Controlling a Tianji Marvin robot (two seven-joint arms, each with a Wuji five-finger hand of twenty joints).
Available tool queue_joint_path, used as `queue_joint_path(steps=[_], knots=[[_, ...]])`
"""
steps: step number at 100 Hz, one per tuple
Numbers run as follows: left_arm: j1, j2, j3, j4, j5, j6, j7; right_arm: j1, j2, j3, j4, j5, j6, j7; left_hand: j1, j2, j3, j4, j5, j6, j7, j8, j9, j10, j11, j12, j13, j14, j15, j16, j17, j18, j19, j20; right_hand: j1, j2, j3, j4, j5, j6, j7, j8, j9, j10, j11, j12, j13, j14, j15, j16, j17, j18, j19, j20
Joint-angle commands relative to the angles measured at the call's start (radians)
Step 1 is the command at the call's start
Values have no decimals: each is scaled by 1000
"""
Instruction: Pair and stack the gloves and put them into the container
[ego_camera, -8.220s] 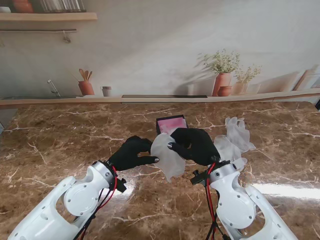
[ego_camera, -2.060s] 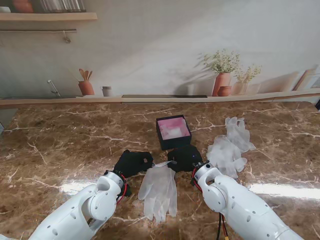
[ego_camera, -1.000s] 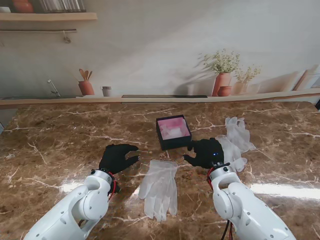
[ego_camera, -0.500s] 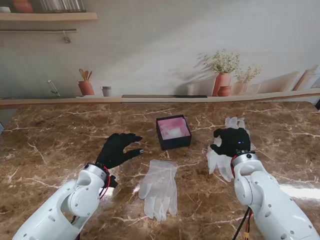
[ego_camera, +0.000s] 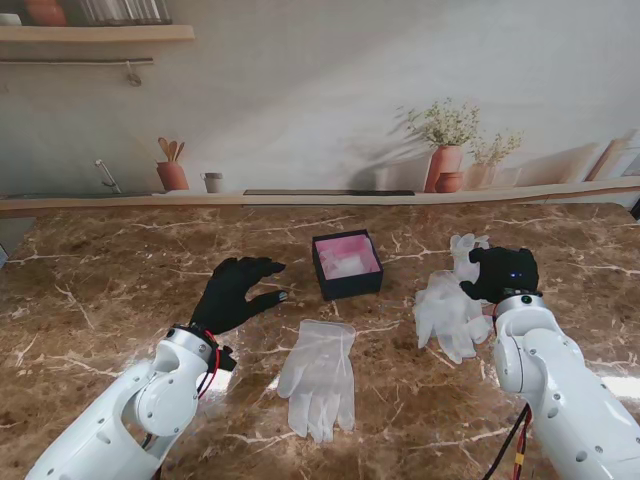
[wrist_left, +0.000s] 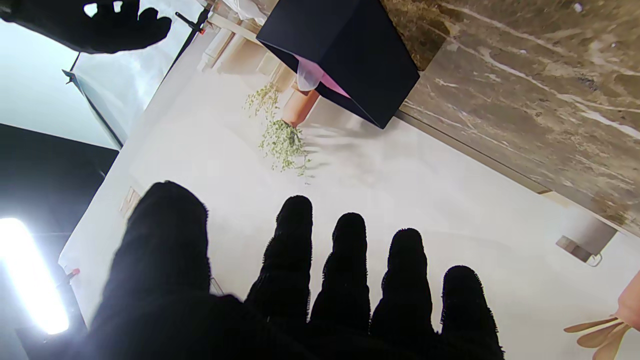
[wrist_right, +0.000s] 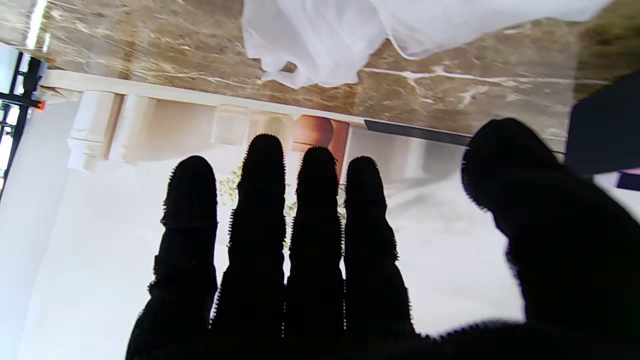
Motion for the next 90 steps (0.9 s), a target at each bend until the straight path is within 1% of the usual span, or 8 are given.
queue_joint_path(steps=[1, 19, 30, 37, 47, 55, 75, 90], knots=[[-1, -6, 3, 8, -1, -6, 15, 9, 11, 4, 20, -5, 13, 39, -11, 42, -28, 28, 1, -21, -21, 12, -24, -29, -26, -18, -47, -53, -41, -13, -15, 1, -40, 24, 15, -23, -9, 16, -37, 21, -12, -14, -19, -1, -1, -11, -28, -6, 9, -2, -16, -6, -13, 5], [-7, -5, 0, 14, 0, -25, 14, 38, 17, -27, 72, -2, 11, 50, -6, 43, -28, 28, 4, -19, -22, 14, -23, -28, -30, -20, -49, -56, -45, -15, -17, 3, -45, 30, 6, -25, -20, 12, -23, 23, -2, -16, 1, -3, 35, 3, -14, -12, 64, 31, -4, -11, -2, 21], [-13, -8, 0, 22, -8, -28, 18, 63, 17, -65, 116, 16, 25, 45, -1, 41, -27, 28, 11, -16, -20, 17, -20, -25, -29, -20, -45, -55, -44, -14, -15, 5, -47, 35, -1, -36, -31, 6, -6, 22, 17, -10, 18, -6, 94, 57, -12, -19, 136, 82, 1, -16, 12, 36], [-13, -8, -1, 23, -17, -27, 12, 77, 16, -90, 140, 36, 31, 38, 0, 40, -27, 28, 13, -16, -20, 18, -21, -25, -29, -20, -46, -56, -44, -14, -17, 5, -50, 36, -14, -47, -39, -1, 3, 20, 25, -6, 26, -14, 148, 116, -15, -25, 198, 124, 2, -17, 25, 48], [-13, -7, -3, 23, -20, -24, 8, 91, 14, -124, 169, 62, 34, 18, 3, 42, -27, 28, 18, -12, -18, 20, -21, -22, -29, -20, -46, -56, -45, -15, -18, 5, -54, 38, -39, -59, -48, -11, 28, 10, 36, 2, 49, -44, 267, 269, -26, -40, 357, 240, 5, -12, 54, 76], [-11, -8, -4, 21, -22, -23, 7, 100, 11, -147, 187, 86, 36, 4, 6, 41, -27, 28, 22, -11, -17, 22, -18, -24, -29, -20, -45, -55, -44, -14, -17, 5, -56, 39, -62, -62, -53, -17, 48, 5, 52, 13, 71, -59, 321, 340, -21, -48, 420, 283, 9, -9, 72, 92], [-8, -7, -4, 17, -29, -21, -1, 152, 5, -219, 262, 122, 73, -35, 12, 41, -27, 27, 28, -9, -15, 25, -16, -23, -27, -19, -43, -55, -43, -13, -15, 4, -60, 44, -62, -41, -78, -14, -88, 79, -84, -58, 7, -79, 354, 412, -71, -60, 450, 308, -20, -17, 59, 100], [-8, -7, -3, 16, -31, -19, -4, 211, 0, -279, 330, 147, 114, -62, 16, 41, -28, 26, 31, -7, -13, 27, -16, -27, -28, -19, -44, -55, -43, -13, -16, 3, -65, 46, -26, -45, -97, -8, -101, 78, -72, -66, -21, -88, 406, 455, -100, -62, 475, 320, -39, -18, 52, 110]])
